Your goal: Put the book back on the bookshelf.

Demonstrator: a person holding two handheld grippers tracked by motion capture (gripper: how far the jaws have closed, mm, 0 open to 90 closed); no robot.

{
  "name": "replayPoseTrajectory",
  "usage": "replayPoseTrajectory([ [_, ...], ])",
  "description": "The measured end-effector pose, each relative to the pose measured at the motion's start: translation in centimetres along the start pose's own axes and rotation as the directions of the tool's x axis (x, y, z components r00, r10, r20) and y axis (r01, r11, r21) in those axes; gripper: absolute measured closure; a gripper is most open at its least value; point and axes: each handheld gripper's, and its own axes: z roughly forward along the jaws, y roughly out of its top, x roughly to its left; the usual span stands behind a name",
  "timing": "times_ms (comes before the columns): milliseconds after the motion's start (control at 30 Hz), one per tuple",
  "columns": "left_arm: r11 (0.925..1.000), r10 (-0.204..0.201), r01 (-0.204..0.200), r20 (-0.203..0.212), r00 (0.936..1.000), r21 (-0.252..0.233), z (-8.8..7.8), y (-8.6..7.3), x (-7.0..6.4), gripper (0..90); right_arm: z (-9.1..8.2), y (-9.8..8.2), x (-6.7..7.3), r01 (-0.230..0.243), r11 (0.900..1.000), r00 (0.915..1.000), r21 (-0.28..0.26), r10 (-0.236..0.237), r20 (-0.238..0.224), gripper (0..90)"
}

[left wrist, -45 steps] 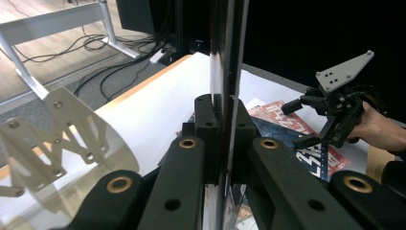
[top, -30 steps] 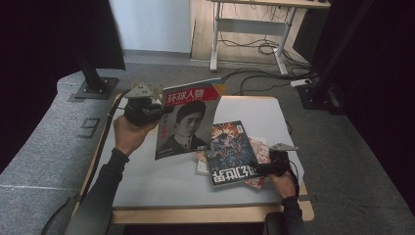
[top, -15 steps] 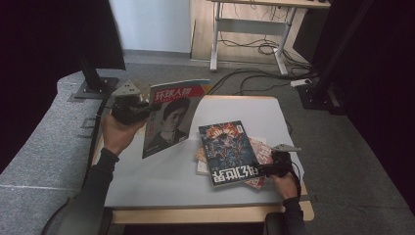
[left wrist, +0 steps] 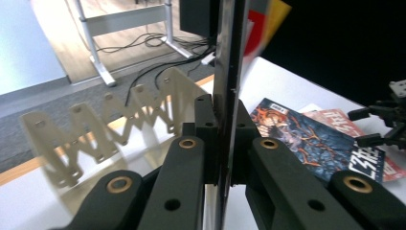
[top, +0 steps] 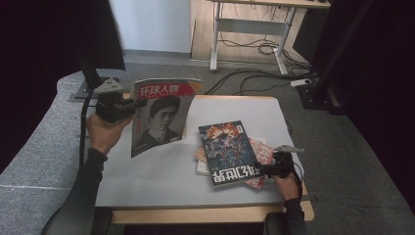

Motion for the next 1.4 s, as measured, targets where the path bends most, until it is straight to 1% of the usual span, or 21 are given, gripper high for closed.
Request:
replayPoseTrajectory([
  [67, 0.9999, -0.012, 0.012, -0.011, 0.9999, 0.001, -0.4, -0.2, 0.4, 86.9, 0.0, 0.0, 0.0, -0.001, 1.000, 1.0000, -0.001, 0.001, 0.000, 0.0],
  [200, 0.9998, -0.021, 0.021, -0.033, 0.9992, 0.004, -0.9, -0.6, 1.0, 86.9, 0.0, 0.0, 0.0, -0.008, 1.000, 1.0000, -0.003, 0.008, -0.002, 0.0],
  [333, 0.9995, -0.031, 0.032, -0.060, 0.9977, 0.008, -1.3, -0.9, 1.6, 86.9, 0.0, -0.1, 0.0, -0.009, 1.000, 1.0000, -0.002, 0.009, -0.003, 0.0],
  [400, 0.9990, -0.042, 0.043, -0.069, 0.9967, 0.007, -1.6, -1.0, 1.8, 86.9, 0.0, -0.1, 0.0, -0.009, 1.000, 1.0000, -0.003, 0.009, -0.003, 0.0],
  [500, 0.9982, -0.060, 0.061, -0.078, 0.9952, 0.002, -2.0, -1.3, 2.3, 86.9, 0.0, -0.1, -0.1, -0.011, 1.000, 0.9999, -0.003, 0.011, -0.004, 0.0],
  [600, 0.9976, -0.069, 0.069, -0.089, 0.9937, -0.002, -2.6, -1.7, 2.7, 86.9, 0.0, -0.1, -0.1, -0.011, 1.000, 0.9999, -0.005, 0.011, -0.005, 0.0],
  [767, 0.9971, -0.077, 0.077, -0.102, 0.9918, -0.003, -3.2, -1.9, 3.1, 86.9, 0.0, -0.1, -0.1, -0.013, 1.000, 0.9999, -0.008, 0.013, -0.006, 0.0],
  [933, 0.9962, -0.087, 0.086, -0.124, 0.9885, -0.011, -4.0, -2.1, 3.5, 86.9, 0.0, -0.2, -0.1, -0.014, 1.000, 0.9999, -0.009, 0.014, -0.006, 0.0],
  [1033, 0.9953, -0.097, 0.096, -0.145, 0.9847, -0.016, -4.4, -2.3, 3.9, 86.9, 0.0, -0.2, -0.1, -0.015, 1.000, 0.9999, -0.010, 0.015, -0.007, 0.0],
  [1233, 0.9940, -0.109, 0.106, -0.163, 0.9805, -0.025, -4.6, -2.4, 4.3, 86.9, 0.0, -0.2, -0.1, -0.015, 1.000, 0.9999, -0.010, 0.015, -0.008, 0.0],
  [1267, 0.9937, -0.112, 0.108, -0.171, 0.9789, -0.028, -4.7, -2.4, 4.4, 86.9, 0.0, -0.2, -0.1, -0.016, 1.000, 0.9998, -0.011, 0.016, -0.008, 0.0],
  [1367, 0.9935, -0.113, 0.109, -0.178, 0.9775, -0.031, -4.7, -2.4, 4.6, 86.9, 0.0, -0.2, -0.1, -0.016, 1.000, 0.9998, -0.011, 0.016, -0.008, 0.0],
  [1400, 0.9931, -0.117, 0.113, -0.183, 0.9761, -0.033, -4.7, -2.4, 4.7, 86.9, 0.0, -0.2, -0.1, -0.016, 1.000, 0.9998, -0.011, 0.016, -0.008, 0.0],
])
